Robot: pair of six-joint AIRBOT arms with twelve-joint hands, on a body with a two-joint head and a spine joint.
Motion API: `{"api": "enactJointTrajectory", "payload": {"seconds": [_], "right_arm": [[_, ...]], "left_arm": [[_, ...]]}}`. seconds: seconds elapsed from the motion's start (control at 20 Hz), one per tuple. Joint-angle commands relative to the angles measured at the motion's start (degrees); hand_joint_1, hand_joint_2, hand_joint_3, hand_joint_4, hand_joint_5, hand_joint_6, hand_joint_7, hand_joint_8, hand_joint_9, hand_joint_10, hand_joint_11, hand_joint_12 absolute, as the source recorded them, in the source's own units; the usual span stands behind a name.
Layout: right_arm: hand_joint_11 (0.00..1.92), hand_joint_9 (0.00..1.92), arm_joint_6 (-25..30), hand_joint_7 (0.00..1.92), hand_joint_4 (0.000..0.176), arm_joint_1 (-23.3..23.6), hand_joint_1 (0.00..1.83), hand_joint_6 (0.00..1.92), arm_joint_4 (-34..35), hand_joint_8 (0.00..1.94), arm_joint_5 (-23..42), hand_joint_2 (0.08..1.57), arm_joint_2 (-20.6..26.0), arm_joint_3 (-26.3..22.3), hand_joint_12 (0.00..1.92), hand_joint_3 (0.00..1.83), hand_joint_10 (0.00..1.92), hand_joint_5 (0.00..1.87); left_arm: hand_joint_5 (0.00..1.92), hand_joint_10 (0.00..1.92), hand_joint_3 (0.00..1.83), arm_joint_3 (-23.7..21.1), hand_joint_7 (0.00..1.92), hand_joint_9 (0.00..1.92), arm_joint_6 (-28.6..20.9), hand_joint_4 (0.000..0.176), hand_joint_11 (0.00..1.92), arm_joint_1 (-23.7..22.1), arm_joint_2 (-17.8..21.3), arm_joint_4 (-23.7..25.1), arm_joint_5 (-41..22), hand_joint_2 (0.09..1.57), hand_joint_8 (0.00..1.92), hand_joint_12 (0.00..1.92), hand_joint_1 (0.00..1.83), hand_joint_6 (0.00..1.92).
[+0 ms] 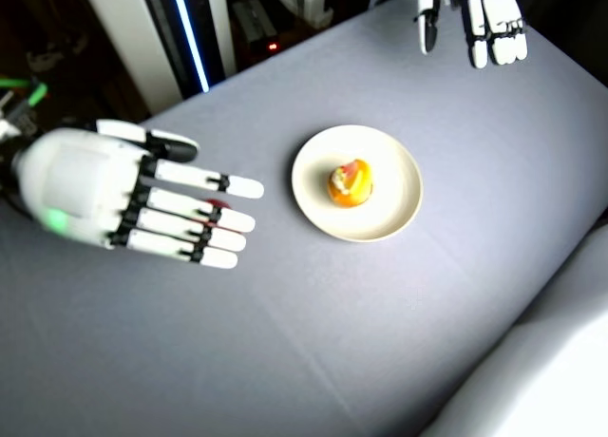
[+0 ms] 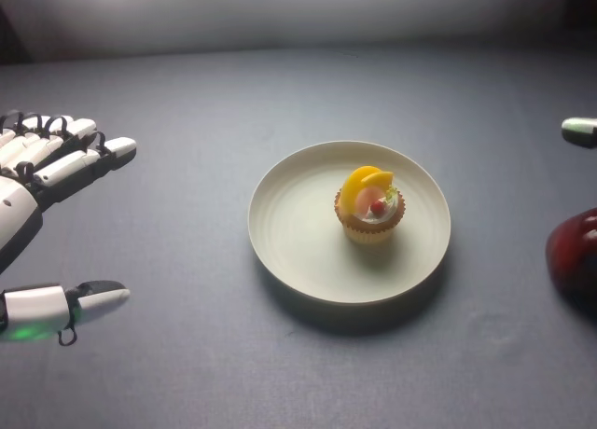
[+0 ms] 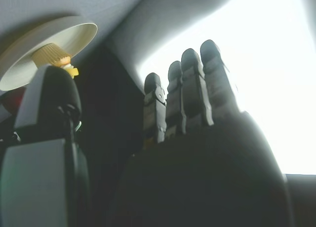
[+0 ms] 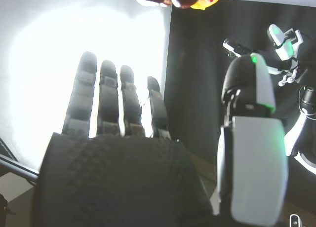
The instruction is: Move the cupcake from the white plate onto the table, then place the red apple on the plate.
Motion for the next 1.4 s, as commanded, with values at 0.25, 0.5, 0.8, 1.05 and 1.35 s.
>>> {"api": "enactJointTrajectory", "payload": {"seconds": [0.25,0.5,0.8,1.05,1.35], "right_arm": [[0.0,0.3,0.4,0.3,0.0,0.2,0.74,0.0,1.7,0.0,6.9,1.03,0.1,0.3,0.86,0.0,0.0,0.27],[0.0,0.27,0.4,0.29,0.001,0.2,0.75,0.0,1.5,0.0,6.9,1.03,0.0,0.3,0.78,0.0,0.0,0.26],[0.0,0.25,1.1,0.24,0.019,0.4,0.67,0.0,-0.5,0.0,8.9,1.03,0.1,0.2,0.67,0.0,0.0,0.2],[0.01,0.25,1.1,0.23,0.019,0.5,0.67,0.0,-0.5,0.0,9.1,1.04,0.0,0.4,0.67,0.0,0.0,0.19],[0.0,0.26,1.0,0.24,0.016,0.5,0.68,0.0,-0.4,0.0,9.0,1.05,-0.2,0.5,0.68,0.0,0.0,0.2]], "left_arm": [[0.2,0.01,0.0,0.5,0.08,0.03,-0.4,0.106,0.02,-0.5,0.0,0.3,-6.9,0.97,0.0,0.06,0.65,0.0],[0.25,0.0,0.0,2.2,0.16,0.14,-0.8,0.157,0.03,-2.7,-1.7,1.1,-4.4,0.9,0.0,0.32,0.71,0.0],[0.26,0.0,0.0,14.7,0.19,0.17,-6.4,0.112,0.0,-22.4,-14.1,14.9,15.5,0.89,0.0,0.57,0.89,0.0],[0.28,0.0,0.0,18.4,0.21,0.19,-7.6,0.07,0.0,-28.4,-18.8,18.7,20.6,0.87,0.0,0.56,0.92,0.0],[0.29,0.0,0.0,19.6,0.19,0.16,-7.6,0.101,0.0,-29.5,-20.4,19.5,22.3,0.88,0.0,0.47,0.91,0.0]]}}
